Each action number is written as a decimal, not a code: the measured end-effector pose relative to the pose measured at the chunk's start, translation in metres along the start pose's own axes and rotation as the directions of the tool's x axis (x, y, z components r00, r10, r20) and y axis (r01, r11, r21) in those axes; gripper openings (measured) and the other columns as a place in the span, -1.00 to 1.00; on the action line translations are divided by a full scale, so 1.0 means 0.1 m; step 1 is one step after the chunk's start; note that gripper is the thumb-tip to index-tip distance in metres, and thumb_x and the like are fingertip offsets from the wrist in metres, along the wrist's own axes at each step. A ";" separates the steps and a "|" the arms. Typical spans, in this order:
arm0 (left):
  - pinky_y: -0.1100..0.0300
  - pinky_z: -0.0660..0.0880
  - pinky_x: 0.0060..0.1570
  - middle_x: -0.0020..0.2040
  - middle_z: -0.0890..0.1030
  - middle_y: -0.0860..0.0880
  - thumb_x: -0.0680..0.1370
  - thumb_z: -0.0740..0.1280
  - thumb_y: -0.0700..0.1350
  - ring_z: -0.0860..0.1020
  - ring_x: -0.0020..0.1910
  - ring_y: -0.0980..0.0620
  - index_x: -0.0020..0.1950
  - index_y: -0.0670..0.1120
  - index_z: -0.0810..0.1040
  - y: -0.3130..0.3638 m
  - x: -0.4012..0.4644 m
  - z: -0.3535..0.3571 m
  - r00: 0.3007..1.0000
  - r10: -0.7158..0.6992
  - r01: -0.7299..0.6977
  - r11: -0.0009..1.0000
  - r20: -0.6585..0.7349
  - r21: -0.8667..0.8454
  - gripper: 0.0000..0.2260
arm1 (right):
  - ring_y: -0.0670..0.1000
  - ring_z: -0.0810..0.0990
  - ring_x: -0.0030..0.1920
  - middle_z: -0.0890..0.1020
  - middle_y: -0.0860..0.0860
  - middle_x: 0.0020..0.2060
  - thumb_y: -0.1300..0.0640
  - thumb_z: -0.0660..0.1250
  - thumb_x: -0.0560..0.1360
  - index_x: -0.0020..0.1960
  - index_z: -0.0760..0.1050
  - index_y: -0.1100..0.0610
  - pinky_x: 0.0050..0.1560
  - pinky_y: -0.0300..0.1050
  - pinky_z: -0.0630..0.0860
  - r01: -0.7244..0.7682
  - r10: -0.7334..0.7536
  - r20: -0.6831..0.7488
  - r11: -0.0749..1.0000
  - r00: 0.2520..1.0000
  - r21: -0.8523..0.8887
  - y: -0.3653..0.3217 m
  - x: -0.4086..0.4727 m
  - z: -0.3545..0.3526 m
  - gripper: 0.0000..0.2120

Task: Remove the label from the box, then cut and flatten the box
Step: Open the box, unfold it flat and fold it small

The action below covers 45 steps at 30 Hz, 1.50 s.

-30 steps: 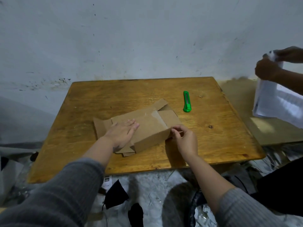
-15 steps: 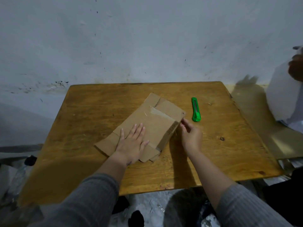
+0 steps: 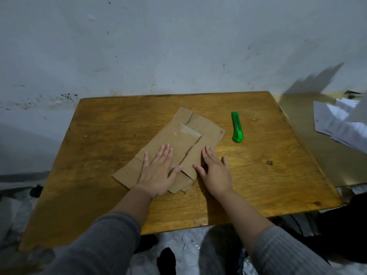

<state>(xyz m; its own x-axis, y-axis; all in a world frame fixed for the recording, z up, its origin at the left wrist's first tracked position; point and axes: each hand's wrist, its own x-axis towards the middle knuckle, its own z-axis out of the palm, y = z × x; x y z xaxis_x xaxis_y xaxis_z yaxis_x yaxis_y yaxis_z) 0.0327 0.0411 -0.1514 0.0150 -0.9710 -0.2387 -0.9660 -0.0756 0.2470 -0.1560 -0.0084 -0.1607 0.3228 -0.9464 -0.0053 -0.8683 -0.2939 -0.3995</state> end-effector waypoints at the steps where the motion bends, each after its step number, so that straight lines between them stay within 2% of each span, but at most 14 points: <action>1: -0.18 -0.29 0.47 0.56 -0.24 0.08 0.57 -0.20 0.30 -0.30 0.51 0.14 0.56 -0.02 -0.22 0.02 0.03 -0.01 1.000 -0.013 0.013 1.000 -0.004 0.006 -0.35 | -0.12 0.04 0.51 0.14 -0.07 0.52 -0.18 0.14 0.55 0.50 0.16 0.07 0.49 0.03 -0.12 0.000 0.000 -0.008 1.000 1.000 -0.027 0.00 0.01 0.01 -0.39; 7: -0.25 -0.25 0.45 0.56 -0.28 0.00 0.58 -0.14 0.31 -0.30 0.52 0.06 0.56 -0.08 -0.24 0.23 0.29 -0.08 0.995 -0.096 0.094 0.993 0.037 0.069 -0.30 | -0.08 0.29 0.44 0.38 -0.07 0.41 -0.24 0.25 0.47 0.38 0.39 0.04 0.43 0.06 0.10 0.042 -0.051 -0.108 0.995 0.993 -0.087 0.03 0.04 -0.01 -0.43; 11: -0.22 -0.26 0.46 0.56 -0.29 0.00 0.56 -0.18 0.33 -0.32 0.52 0.06 0.55 -0.07 -0.26 0.21 0.30 0.01 0.997 -0.077 0.075 0.993 0.019 0.095 -0.29 | -0.01 0.36 0.36 0.48 -0.03 0.34 -0.04 0.33 0.49 0.33 0.45 0.08 0.36 -0.04 0.24 0.071 -0.066 -0.093 0.997 0.993 0.044 0.15 0.23 -0.14 -0.56; 15: -0.19 -0.28 0.47 0.55 -0.30 0.03 0.56 -0.16 0.32 -0.32 0.51 0.10 0.56 -0.05 -0.26 0.04 0.41 -0.06 0.999 0.018 -0.024 0.992 0.048 0.125 -0.29 | 0.11 0.31 0.39 0.42 0.11 0.37 0.13 0.30 0.53 0.38 0.37 0.19 0.40 -0.03 0.23 -0.119 0.154 -0.215 0.979 0.964 0.167 0.26 0.52 -0.30 -0.56; 18: -0.18 -0.29 0.46 0.55 -0.31 0.04 0.52 -0.20 0.35 -0.32 0.51 0.11 0.55 -0.04 -0.27 -0.13 0.50 -0.12 0.990 0.126 -0.136 0.978 0.069 0.158 -0.27 | 0.13 0.41 0.33 0.49 0.14 0.31 0.16 0.26 0.55 0.39 0.35 0.20 0.36 0.02 0.35 -0.258 0.320 -0.190 0.920 0.928 0.294 0.30 0.71 -0.36 -0.58; 19: -0.17 -0.29 0.47 0.55 -0.31 0.05 0.51 -0.21 0.35 -0.32 0.51 0.11 0.55 -0.04 -0.28 -0.19 0.53 -0.14 0.984 0.162 -0.173 0.971 0.078 0.165 -0.26 | 0.12 0.47 0.28 0.53 0.14 0.26 0.16 0.26 0.55 0.39 0.36 0.20 0.31 0.02 0.41 -0.300 0.382 -0.168 0.878 0.909 0.372 0.31 0.76 -0.38 -0.58; 22: -0.17 -0.27 0.48 0.53 -0.33 0.06 0.49 -0.24 0.35 -0.33 0.51 0.11 0.55 -0.03 -0.29 -0.33 0.61 -0.23 0.961 0.255 -0.272 0.943 0.110 0.192 -0.26 | 0.03 0.55 0.19 0.61 0.08 0.17 0.18 0.31 0.53 0.31 0.47 0.18 0.18 -0.18 0.43 -0.412 0.565 -0.078 0.682 0.821 0.605 0.30 0.80 -0.41 -0.65; 24: -0.17 -0.25 0.48 0.53 -0.34 0.05 0.50 -0.23 0.34 -0.33 0.51 0.09 0.55 -0.03 -0.29 -0.38 0.67 -0.26 0.945 0.301 -0.323 0.921 0.130 0.218 -0.27 | -0.03 0.55 0.17 0.64 0.03 0.13 0.18 0.33 0.51 0.19 0.58 0.15 0.17 -0.22 0.44 -0.393 0.596 -0.069 0.607 0.800 0.690 0.29 0.78 -0.43 -0.74; 27: -0.16 -0.25 0.49 0.52 -0.35 0.04 0.48 -0.28 0.37 -0.34 0.51 0.08 0.55 -0.02 -0.30 -0.43 0.76 -0.28 0.928 0.341 -0.369 0.898 0.151 0.240 -0.25 | -0.12 0.56 0.10 0.66 -0.01 0.06 0.22 0.33 0.50 0.12 0.62 0.13 0.15 -0.25 0.45 -0.299 0.558 -0.112 0.590 0.822 0.750 0.22 0.68 -0.41 -0.79; 30: -0.15 -0.25 0.49 0.52 -0.36 0.04 0.42 -0.36 0.40 -0.34 0.50 0.08 0.54 -0.03 -0.31 -0.45 0.83 -0.28 0.918 0.365 -0.394 0.883 0.156 0.255 -0.20 | -0.11 0.58 0.11 0.66 -0.01 0.05 0.24 0.33 0.51 0.11 0.61 0.10 0.17 -0.19 0.50 -0.219 0.504 -0.121 0.563 0.855 0.797 0.14 0.60 -0.35 -0.79; 35: -0.15 -0.26 0.48 0.55 -0.32 0.02 0.49 -0.28 0.33 -0.33 0.51 0.09 0.54 -0.04 -0.30 -0.43 0.84 -0.31 0.924 0.350 -0.379 0.890 0.155 0.254 -0.28 | -0.16 0.57 0.09 0.65 -0.05 0.06 0.22 0.32 0.52 0.15 0.60 0.08 0.09 -0.31 0.49 -0.176 0.438 -0.170 0.645 0.883 0.744 0.04 0.57 -0.31 -0.77; 37: -0.21 -0.25 0.46 0.55 -0.31 0.00 0.51 -0.32 0.30 -0.32 0.51 0.07 0.55 -0.06 -0.30 -0.33 0.81 -0.29 0.949 0.286 -0.313 0.907 0.133 0.281 -0.30 | -0.19 0.57 0.07 0.65 -0.04 0.07 0.22 0.32 0.51 0.16 0.60 0.09 0.08 -0.34 0.50 -0.165 0.412 -0.183 0.675 0.893 0.719 0.04 0.55 -0.31 -0.76; 40: -0.30 -0.28 0.43 0.55 -0.32 -0.04 0.61 -0.25 0.21 -0.32 0.52 0.02 0.54 -0.10 -0.28 -0.09 0.75 -0.22 0.988 0.125 -0.146 0.950 0.094 0.275 -0.39 | -0.19 0.59 0.06 0.67 -0.02 0.07 0.19 0.36 0.49 0.16 0.60 0.08 0.11 -0.22 0.56 -0.150 0.316 -0.143 0.740 0.938 0.656 0.02 0.51 -0.27 -0.75; 45: -0.30 -0.25 0.43 0.56 -0.28 -0.08 0.63 -0.19 0.19 -0.31 0.53 -0.02 0.55 -0.10 -0.27 0.16 0.68 -0.15 1.000 -0.009 0.005 0.984 0.019 0.177 -0.40 | -0.15 0.58 0.15 0.64 -0.06 0.13 0.05 0.30 0.53 0.19 0.58 0.03 0.16 -0.18 0.53 0.005 0.070 -0.196 0.933 0.978 0.359 -0.01 0.41 -0.22 -0.75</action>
<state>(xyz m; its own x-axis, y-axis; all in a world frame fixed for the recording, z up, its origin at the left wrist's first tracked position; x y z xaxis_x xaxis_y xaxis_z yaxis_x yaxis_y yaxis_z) 0.0217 -0.0295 -0.1499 0.0185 -0.9658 -0.2586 -0.9964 -0.0394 0.0757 -0.1498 -0.0501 -0.1398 0.1817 -0.9724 0.1462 -0.6732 -0.2314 -0.7024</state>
